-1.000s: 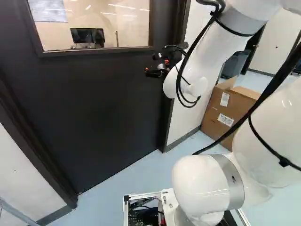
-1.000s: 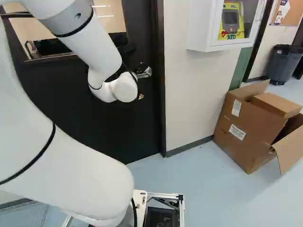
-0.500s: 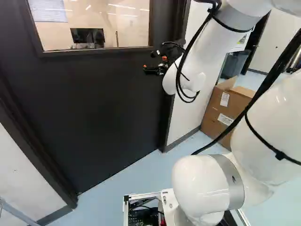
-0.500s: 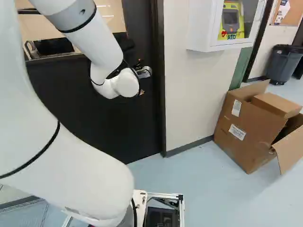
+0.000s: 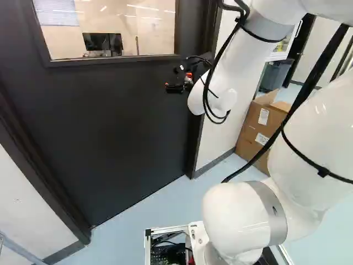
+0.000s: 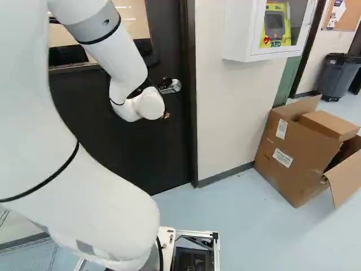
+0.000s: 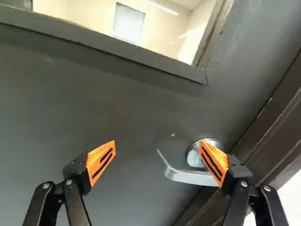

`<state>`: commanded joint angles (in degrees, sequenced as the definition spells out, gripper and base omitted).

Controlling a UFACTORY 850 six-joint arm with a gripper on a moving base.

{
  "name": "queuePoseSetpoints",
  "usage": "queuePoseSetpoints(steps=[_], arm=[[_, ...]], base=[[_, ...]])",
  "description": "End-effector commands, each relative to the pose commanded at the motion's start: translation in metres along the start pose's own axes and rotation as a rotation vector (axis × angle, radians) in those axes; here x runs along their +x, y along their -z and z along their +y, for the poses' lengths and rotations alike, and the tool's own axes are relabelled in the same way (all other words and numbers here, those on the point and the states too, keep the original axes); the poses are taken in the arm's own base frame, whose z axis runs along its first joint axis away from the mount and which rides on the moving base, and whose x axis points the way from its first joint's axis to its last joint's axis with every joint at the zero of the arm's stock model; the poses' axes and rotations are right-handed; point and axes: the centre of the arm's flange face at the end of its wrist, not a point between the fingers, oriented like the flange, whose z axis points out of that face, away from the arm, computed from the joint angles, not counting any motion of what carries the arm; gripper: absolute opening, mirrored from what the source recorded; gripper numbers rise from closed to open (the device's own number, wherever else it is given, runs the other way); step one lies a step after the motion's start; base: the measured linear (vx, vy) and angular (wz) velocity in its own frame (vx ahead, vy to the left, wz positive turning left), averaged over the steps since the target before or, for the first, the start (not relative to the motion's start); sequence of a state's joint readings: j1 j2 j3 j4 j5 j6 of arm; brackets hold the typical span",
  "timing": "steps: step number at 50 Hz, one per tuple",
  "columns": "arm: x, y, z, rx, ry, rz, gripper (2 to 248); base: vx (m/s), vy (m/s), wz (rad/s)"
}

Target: Open the door and move inside

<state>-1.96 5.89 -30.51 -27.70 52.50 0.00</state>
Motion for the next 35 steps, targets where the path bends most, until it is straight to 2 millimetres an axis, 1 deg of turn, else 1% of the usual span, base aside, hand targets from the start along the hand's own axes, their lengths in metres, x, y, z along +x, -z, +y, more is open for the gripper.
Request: queuePoseSetpoints(steps=[16,35], arm=[[-0.015,-0.006,-0.009,0.025,-0.013,-0.032,247],[-0.033,-0.009,-0.016,0.042,-0.03,-0.071,247]], base=[[0.0,0.0,0.0],[0.0,0.0,0.0]])
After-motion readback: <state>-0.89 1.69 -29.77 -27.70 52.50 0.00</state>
